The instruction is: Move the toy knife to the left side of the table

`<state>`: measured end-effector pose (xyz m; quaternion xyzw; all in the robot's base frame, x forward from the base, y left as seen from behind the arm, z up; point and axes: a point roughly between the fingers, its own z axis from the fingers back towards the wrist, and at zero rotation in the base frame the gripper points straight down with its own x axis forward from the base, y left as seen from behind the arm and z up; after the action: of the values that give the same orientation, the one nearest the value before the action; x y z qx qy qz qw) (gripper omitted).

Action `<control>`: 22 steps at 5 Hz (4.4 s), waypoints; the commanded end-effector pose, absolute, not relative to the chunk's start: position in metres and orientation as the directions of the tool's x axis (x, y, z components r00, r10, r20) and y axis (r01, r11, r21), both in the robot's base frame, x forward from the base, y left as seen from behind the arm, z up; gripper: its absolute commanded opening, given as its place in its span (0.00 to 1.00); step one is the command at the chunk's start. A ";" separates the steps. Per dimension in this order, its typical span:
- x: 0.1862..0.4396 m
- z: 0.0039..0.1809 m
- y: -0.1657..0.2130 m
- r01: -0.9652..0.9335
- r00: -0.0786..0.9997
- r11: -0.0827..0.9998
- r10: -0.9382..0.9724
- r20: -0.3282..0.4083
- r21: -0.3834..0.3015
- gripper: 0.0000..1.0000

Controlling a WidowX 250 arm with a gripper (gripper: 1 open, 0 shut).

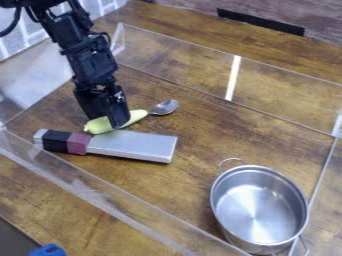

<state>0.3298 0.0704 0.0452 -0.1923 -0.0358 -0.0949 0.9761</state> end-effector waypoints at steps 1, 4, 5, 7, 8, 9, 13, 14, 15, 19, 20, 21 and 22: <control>0.338 0.086 0.081 0.177 0.972 0.928 -0.113 0.204 -0.328 1.00; 0.335 0.085 0.088 0.159 0.972 0.910 -0.077 0.222 -0.383 1.00; 0.336 0.088 0.091 0.136 0.972 0.905 -0.044 0.230 -0.402 1.00; 0.335 0.110 0.078 0.110 0.969 0.904 -0.004 0.248 -0.414 1.00; 0.339 0.116 0.076 0.156 0.967 0.888 -0.048 0.249 -0.432 1.00; 0.335 0.114 0.072 0.193 0.964 0.879 -0.087 0.251 -0.437 1.00; 0.317 0.096 0.036 0.295 0.945 0.854 -0.194 0.263 -0.429 1.00; 0.316 0.106 0.031 0.296 0.945 0.855 -0.196 0.264 -0.425 1.00; 0.310 0.110 0.034 0.311 0.941 0.851 -0.213 0.262 -0.424 1.00; 0.312 0.089 0.051 0.366 0.926 0.828 -0.276 0.258 -0.426 1.00; 0.315 0.088 0.044 0.333 0.937 0.831 -0.238 0.257 -0.446 1.00; 0.318 0.092 0.038 0.307 0.944 0.836 -0.205 0.261 -0.455 1.00; 0.322 0.100 0.038 0.333 0.937 0.826 -0.237 0.256 -0.454 1.00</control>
<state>0.3171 0.0398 0.0854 -0.2663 -0.0749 -0.1346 0.9515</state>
